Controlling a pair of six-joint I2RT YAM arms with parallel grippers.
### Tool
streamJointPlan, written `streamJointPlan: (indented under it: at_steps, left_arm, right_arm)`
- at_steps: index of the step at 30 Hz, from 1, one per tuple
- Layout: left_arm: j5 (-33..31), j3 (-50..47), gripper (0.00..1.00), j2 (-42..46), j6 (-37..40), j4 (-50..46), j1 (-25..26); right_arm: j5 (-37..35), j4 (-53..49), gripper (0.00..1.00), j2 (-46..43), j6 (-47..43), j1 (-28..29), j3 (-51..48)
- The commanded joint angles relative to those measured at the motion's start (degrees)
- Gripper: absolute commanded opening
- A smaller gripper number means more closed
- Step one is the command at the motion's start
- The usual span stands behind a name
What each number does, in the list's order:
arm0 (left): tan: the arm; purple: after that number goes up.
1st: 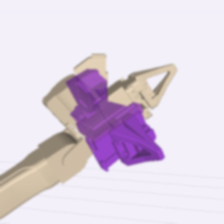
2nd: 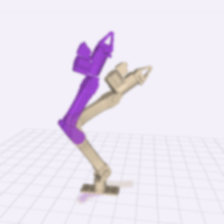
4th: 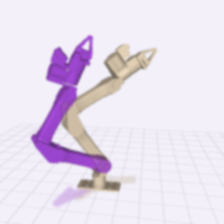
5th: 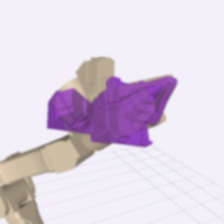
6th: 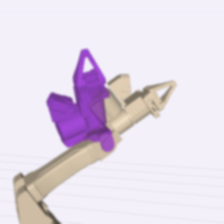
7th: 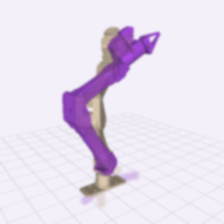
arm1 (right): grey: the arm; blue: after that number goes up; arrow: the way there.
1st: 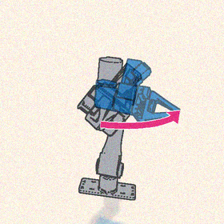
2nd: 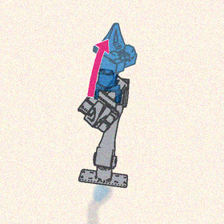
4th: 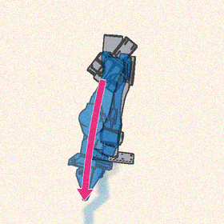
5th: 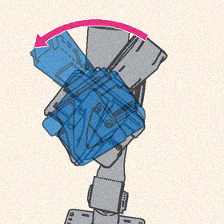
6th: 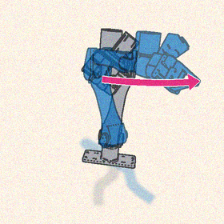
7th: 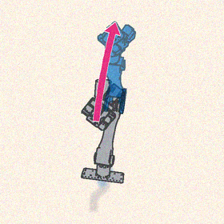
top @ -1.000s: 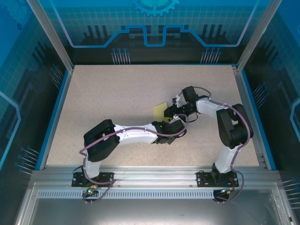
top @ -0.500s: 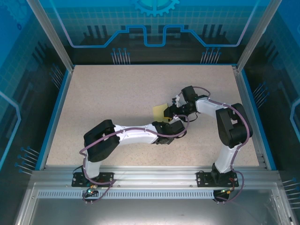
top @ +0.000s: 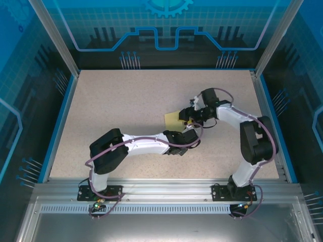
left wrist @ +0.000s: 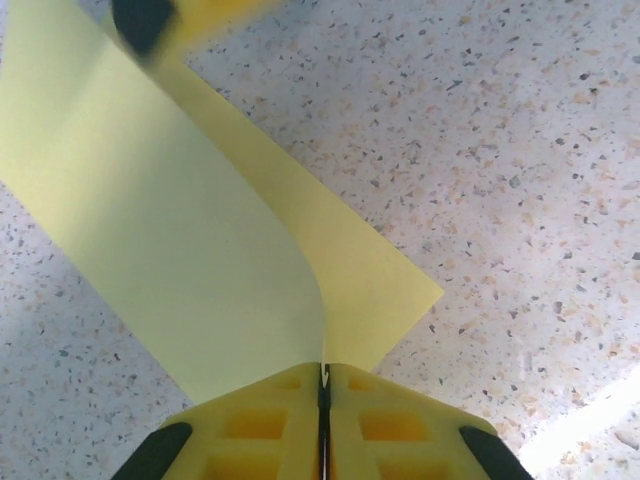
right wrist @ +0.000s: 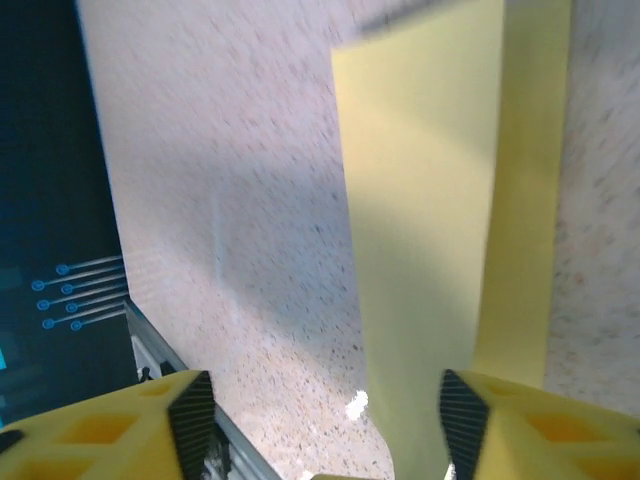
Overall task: Fold a paper plane with a square sheet of paper (fold left side to right side)
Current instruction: Fold the triangle a second time at the center of the table.
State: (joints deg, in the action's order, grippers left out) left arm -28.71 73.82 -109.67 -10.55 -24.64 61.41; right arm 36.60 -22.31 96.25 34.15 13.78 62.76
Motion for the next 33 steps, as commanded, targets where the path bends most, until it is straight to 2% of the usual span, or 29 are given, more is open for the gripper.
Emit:
streamJointPlan:
  at_steps: [1,5,12,15,17,23,33]
  left_arm:
    - [5.9,-1.9,0.1,4.2,-1.8,1.1,-2.1]
    - [12.9,-4.0,0.09,6.5,-3.6,2.9,-5.1]
    - [24.3,-9.3,0.09,9.7,-7.3,8.3,-11.2]
    - [28.6,-11.4,0.1,10.5,-8.9,10.8,-14.0]
    - [29.3,-12.3,0.1,10.8,-9.1,11.3,-15.0]
    - [29.9,-12.9,0.1,11.1,-9.0,11.4,-16.8]
    - [29.1,-12.4,0.1,12.3,-7.7,9.9,-18.4]
  right_arm:
    - [-1.5,0.7,0.7,-5.8,-2.0,-3.2,-2.7]
    - [-1.9,2.6,0.68,-8.4,-2.3,-4.6,-8.3]
    - [1.9,11.0,0.37,-4.8,0.6,-1.6,-18.9]
    - [1.9,13.2,0.28,-2.3,1.6,0.5,-19.8]
    - [1.4,13.8,0.24,-0.8,2.0,1.7,-19.5]
    - [-1.5,10.5,0.2,3.3,0.7,4.5,-16.8]
    - [-5.1,4.7,0.2,5.9,-2.0,5.4,-14.1]
